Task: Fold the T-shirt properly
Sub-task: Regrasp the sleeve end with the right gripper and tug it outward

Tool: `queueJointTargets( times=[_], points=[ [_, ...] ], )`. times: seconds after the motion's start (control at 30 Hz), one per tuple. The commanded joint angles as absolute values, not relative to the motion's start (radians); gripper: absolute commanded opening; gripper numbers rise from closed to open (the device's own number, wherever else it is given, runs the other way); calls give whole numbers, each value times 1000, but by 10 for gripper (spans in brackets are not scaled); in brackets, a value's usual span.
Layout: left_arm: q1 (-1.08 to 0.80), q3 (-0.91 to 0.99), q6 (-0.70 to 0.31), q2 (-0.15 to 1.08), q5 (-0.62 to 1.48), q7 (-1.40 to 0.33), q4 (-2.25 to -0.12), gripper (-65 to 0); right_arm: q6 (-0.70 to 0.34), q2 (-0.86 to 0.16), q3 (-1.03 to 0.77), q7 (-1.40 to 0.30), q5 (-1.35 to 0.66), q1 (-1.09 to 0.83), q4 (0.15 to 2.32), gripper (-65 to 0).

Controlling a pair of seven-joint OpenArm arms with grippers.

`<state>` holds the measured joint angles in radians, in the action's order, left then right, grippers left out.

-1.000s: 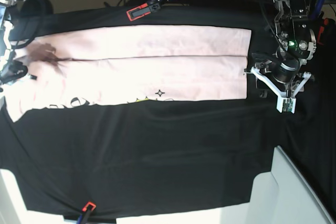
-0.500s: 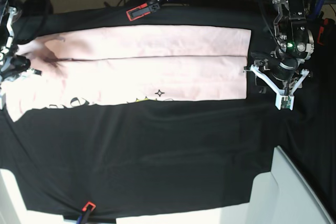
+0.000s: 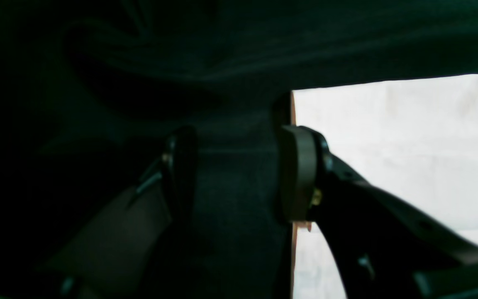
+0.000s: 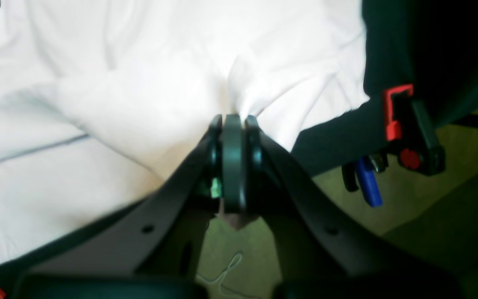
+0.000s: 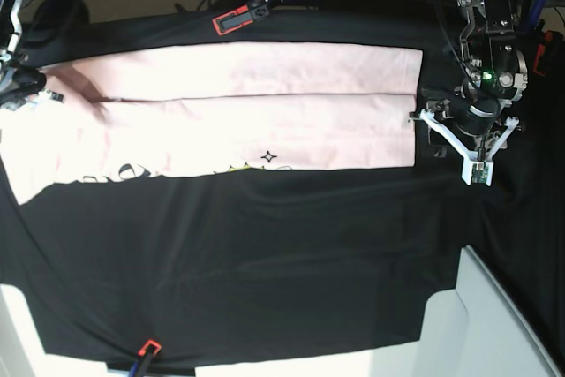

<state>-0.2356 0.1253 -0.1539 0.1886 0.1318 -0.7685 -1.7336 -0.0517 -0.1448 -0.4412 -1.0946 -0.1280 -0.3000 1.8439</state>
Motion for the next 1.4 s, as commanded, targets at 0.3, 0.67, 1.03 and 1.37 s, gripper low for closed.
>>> queueJointTargets(
  times=[0.3, 0.67, 1.03, 1.37],
  points=[
    [-206, 125, -147, 199, 130, -746, -1742, -339, -50, -108, -444, -1086, -122, -351, 1951, -650],
    [-206, 124, -147, 216, 130, -746, -1742, -339, -50, -59, -446, -1079, -122, -389, 1952, -650],
    [-206, 125, -147, 222, 130, -746, -1742, -339, -47, -56, -450, -1079, -122, -395, 1952, -650],
    [-196, 124, -147, 222, 130, -746, -1742, -339, -47, -56, -453, -1076, -122, -435, 1952, -650]
  ],
)
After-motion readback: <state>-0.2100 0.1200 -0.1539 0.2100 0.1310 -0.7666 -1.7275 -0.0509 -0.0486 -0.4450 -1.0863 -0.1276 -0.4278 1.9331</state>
